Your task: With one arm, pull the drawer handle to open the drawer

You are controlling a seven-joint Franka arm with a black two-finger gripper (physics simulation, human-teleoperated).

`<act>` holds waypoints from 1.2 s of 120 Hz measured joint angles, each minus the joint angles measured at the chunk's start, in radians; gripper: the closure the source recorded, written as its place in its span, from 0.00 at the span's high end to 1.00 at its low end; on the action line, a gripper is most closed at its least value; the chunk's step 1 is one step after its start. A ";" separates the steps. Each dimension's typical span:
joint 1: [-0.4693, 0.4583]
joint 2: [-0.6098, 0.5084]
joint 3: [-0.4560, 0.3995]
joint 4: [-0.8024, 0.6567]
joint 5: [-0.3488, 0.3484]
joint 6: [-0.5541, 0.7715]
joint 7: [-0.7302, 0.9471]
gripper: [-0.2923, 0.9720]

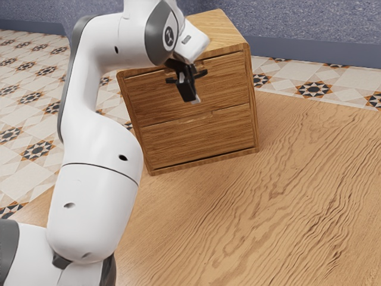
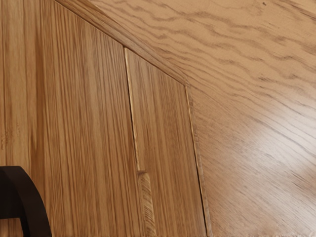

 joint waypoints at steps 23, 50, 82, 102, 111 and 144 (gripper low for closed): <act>0.007 0.011 -0.003 -0.009 -0.003 0.006 0.030 0.78; 0.011 0.014 0.011 -0.031 -0.008 0.003 0.070 0.73; 0.006 0.015 0.026 -0.034 -0.006 -0.010 0.091 0.75; 0.002 0.015 0.025 -0.037 -0.006 -0.012 0.098 0.77; -0.002 0.015 0.025 -0.046 -0.007 -0.012 0.103 0.80; -0.020 0.014 0.029 -0.055 -0.006 -0.014 0.110 0.76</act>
